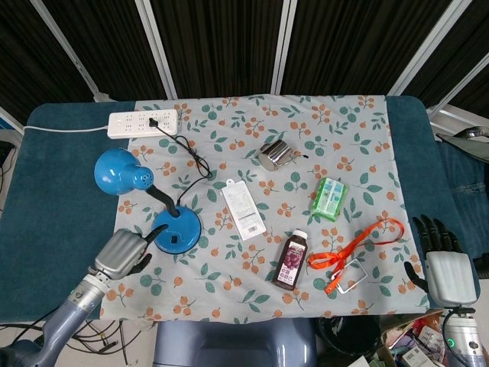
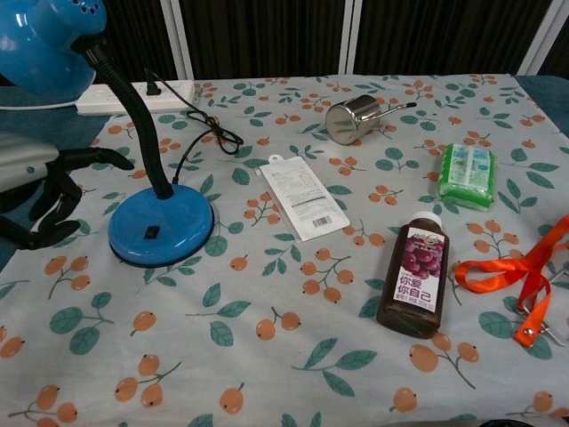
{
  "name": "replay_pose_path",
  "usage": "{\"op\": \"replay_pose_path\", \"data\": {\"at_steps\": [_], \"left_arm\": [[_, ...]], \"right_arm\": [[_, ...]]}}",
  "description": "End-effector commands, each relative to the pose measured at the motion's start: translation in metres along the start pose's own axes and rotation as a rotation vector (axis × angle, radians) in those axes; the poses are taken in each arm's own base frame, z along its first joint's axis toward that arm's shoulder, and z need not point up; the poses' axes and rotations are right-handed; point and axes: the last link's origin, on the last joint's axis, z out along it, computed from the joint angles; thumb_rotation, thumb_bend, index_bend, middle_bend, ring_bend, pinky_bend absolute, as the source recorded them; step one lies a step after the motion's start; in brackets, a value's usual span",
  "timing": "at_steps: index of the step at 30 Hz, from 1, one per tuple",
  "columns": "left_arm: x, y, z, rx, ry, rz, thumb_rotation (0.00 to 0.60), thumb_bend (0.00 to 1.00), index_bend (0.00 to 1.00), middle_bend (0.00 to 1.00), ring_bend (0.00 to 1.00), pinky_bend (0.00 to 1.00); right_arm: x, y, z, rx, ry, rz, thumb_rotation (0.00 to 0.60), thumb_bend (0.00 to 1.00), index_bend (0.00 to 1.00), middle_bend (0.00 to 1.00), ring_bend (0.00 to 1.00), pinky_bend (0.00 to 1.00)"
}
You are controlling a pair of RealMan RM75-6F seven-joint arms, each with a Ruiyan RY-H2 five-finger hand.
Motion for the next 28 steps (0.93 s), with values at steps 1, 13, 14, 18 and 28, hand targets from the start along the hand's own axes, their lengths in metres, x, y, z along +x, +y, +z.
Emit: {"op": "replay_pose_path", "data": {"at_steps": [1,13,14,18,28], "left_arm": [[0.019,-0.004,-0.026,0.019,0.036,0.026,0.6,0.37,0.09,0.45,0.41,0.57],[0.037,-0.051,-0.099,0.27,0.175,-0.009,0.6,0.26,0.08,0.15,0.11,0.15],[0.036,-0.058,-0.106,0.304,0.195,-0.04,0.6,0.26,0.08,0.15,0.11,0.15],[0.035,-0.076,-0.118,0.362,0.255,-0.083,0.6,0.26,0.08,0.15,0.11,0.15],[0.028,-0.099,-0.135,0.428,0.293,-0.055,0.6,0.26,0.08,0.13,0.08,0.12]], "right_arm": [[0.0,0.0,0.0,0.0,0.0,0.0,0.6,0.22,0.01,0.06,0.07,0.17],[0.0,-0.001,-0.001,-0.003,0.003,0.001,0.6,0.22,0.01,0.06,0.07,0.17],[0.0,-0.001,-0.001,-0.004,0.004,0.002,0.6,0.22,0.01,0.06,0.07,0.17],[0.0,-0.001,-0.001,-0.006,0.006,0.002,0.6,0.22,0.01,0.06,0.07,0.17],[0.0,-0.001,0.0,-0.008,0.006,0.002,0.6,0.22,0.01,0.06,0.07,0.17]]}}
